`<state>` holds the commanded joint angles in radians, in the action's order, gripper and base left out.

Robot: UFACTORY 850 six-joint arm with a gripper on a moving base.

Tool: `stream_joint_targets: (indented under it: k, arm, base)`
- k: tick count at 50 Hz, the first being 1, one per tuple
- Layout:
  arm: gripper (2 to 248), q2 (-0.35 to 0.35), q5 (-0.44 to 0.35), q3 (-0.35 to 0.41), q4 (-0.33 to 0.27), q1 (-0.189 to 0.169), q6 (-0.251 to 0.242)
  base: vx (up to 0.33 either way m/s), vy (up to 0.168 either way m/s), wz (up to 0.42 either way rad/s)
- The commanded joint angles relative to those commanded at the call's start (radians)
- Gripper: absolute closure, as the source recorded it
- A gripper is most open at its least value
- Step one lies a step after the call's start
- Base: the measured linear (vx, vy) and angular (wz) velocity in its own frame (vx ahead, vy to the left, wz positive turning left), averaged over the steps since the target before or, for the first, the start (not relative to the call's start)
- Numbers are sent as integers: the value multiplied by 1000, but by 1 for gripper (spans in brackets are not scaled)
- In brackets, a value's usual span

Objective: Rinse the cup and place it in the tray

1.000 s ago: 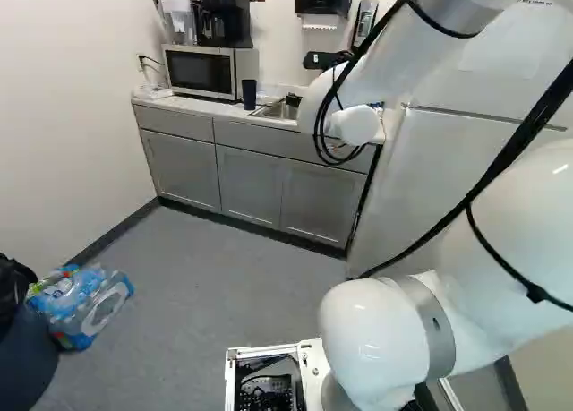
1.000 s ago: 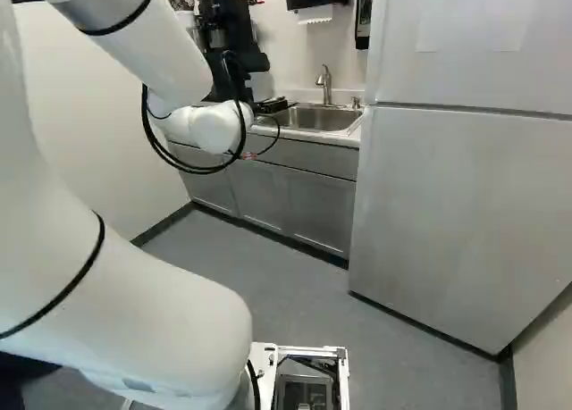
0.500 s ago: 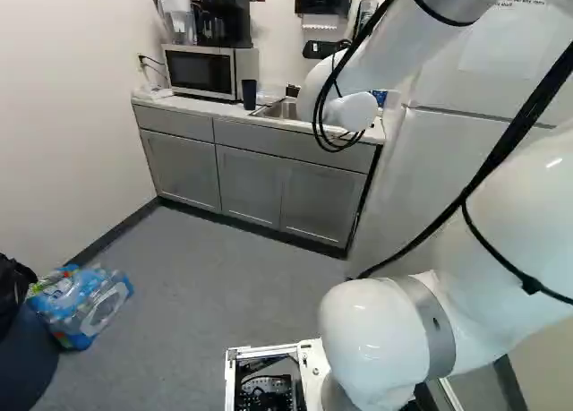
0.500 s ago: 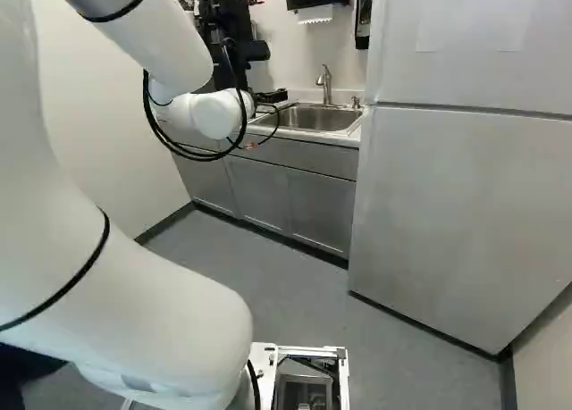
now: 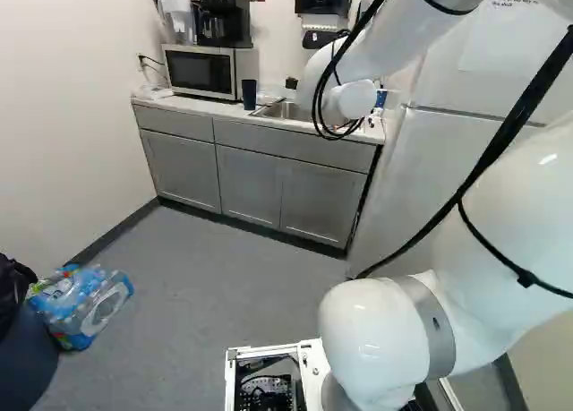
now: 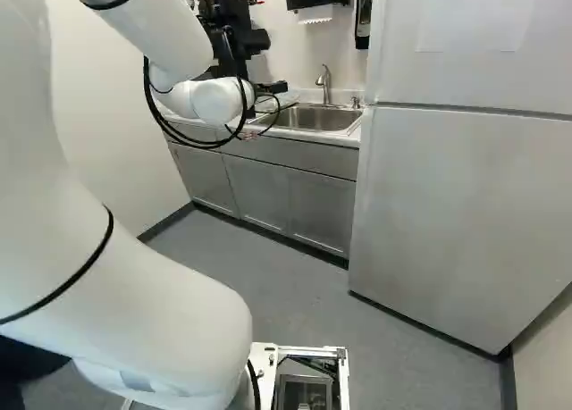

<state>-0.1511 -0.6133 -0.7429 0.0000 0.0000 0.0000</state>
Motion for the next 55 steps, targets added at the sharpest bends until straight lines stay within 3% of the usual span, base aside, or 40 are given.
stream_joint_targets:
  k: [55]
  arm:
    - [3, 30, 128, -143, 0, 0, 0]
  base:
    - [0, 0, 0]
